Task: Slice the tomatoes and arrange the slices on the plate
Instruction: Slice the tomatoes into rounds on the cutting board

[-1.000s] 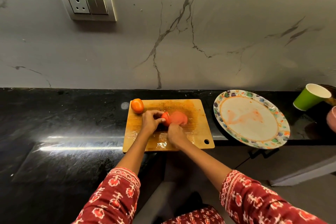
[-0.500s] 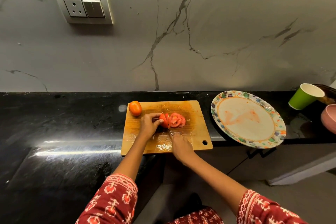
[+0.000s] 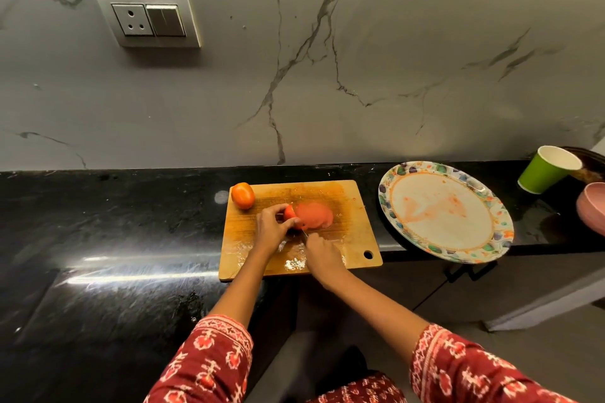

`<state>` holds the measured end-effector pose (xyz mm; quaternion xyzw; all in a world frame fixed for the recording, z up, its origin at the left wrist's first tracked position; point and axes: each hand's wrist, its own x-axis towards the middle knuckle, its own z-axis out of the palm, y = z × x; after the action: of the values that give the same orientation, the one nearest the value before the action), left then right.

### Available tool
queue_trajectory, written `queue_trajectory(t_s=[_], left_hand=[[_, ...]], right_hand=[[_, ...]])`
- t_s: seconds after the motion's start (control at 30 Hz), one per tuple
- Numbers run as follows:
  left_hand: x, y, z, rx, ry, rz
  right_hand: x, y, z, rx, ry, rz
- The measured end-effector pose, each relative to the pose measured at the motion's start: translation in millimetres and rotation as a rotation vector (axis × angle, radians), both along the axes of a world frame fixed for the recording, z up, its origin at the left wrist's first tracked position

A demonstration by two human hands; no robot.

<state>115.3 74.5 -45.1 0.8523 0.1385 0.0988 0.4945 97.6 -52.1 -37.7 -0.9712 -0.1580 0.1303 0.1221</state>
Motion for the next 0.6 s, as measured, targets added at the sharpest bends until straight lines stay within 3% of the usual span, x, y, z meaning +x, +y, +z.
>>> queue_trajectory(t_s=[0.2, 0.47, 0.6], left_hand=[[1.3, -0.7, -2.6, -0.004, 0.021, 0.026], [4.5, 1.5, -4.0, -0.012, 0.052, -0.025], [1.0, 1.8, -5.1, -0.022, 0.048, -0.041]], right_hand=[[-23.4, -28.6, -11.4, -0.068, -0.212, 0.036], [-10.0, -34.8, 1.7, 0.09, 0.122, -0.064], [-2.9, -34.7, 10.0, 0.183, 0.148, -0.051]])
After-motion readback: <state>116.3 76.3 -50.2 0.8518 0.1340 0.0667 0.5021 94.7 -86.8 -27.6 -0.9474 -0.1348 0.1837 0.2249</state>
